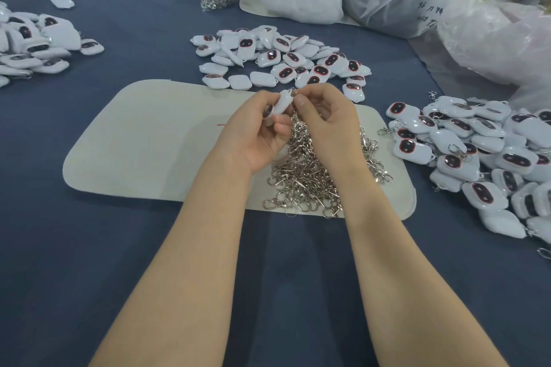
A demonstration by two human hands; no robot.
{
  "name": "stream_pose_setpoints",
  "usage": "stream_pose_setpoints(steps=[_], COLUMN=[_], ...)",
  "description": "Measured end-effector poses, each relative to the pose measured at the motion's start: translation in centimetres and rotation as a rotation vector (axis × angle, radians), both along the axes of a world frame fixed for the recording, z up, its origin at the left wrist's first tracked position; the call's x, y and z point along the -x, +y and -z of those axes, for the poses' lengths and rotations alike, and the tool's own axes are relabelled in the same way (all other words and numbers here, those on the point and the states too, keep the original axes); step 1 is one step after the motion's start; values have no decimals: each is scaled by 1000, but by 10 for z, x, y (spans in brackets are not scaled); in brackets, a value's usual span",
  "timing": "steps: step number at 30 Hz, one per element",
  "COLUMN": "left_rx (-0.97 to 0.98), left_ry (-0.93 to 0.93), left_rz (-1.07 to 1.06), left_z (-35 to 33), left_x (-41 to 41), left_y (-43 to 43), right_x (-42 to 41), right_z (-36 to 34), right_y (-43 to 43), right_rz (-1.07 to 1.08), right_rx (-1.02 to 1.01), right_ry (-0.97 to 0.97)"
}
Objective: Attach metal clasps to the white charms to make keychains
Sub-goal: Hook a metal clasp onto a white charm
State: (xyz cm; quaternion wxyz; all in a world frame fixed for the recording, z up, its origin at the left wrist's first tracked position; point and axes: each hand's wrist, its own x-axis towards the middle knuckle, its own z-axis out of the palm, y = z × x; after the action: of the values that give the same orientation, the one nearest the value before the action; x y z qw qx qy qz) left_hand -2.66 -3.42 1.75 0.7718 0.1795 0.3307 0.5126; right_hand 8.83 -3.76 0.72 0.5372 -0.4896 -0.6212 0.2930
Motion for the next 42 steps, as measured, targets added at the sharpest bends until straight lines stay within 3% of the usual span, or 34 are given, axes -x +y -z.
stream_pose_setpoints(steps=[5,9,20,27,30,33,36,42], left_rx=[22,2,-489,-777,-630,-307,-104,-3], left_ry=[33,121,1023,1408,1183,663,252,18], left_rz=[23,-110,-337,-310,-361,-354,-209,-12], left_z=[0,0,9,19,15,7,2,-1], left_x=[-1,-6,-9,-12,-14,-12,-7,2], left_y=[-2,-2,-3,-3,-1,1,0,-2], right_x=[2,-1,-7,-11,-9,-4,-1,-2], right_z=[2,3,5,8,6,2,-1,-6], right_y=[-1,1,4,5,3,1,-1,-2], right_rz=[55,58,67,50,58,20,-17,-96], right_rx=[-42,-31,-59,15,25,23,23,25], right_ry=[-47,-151,-451,-554,-403,-194,-123,-51])
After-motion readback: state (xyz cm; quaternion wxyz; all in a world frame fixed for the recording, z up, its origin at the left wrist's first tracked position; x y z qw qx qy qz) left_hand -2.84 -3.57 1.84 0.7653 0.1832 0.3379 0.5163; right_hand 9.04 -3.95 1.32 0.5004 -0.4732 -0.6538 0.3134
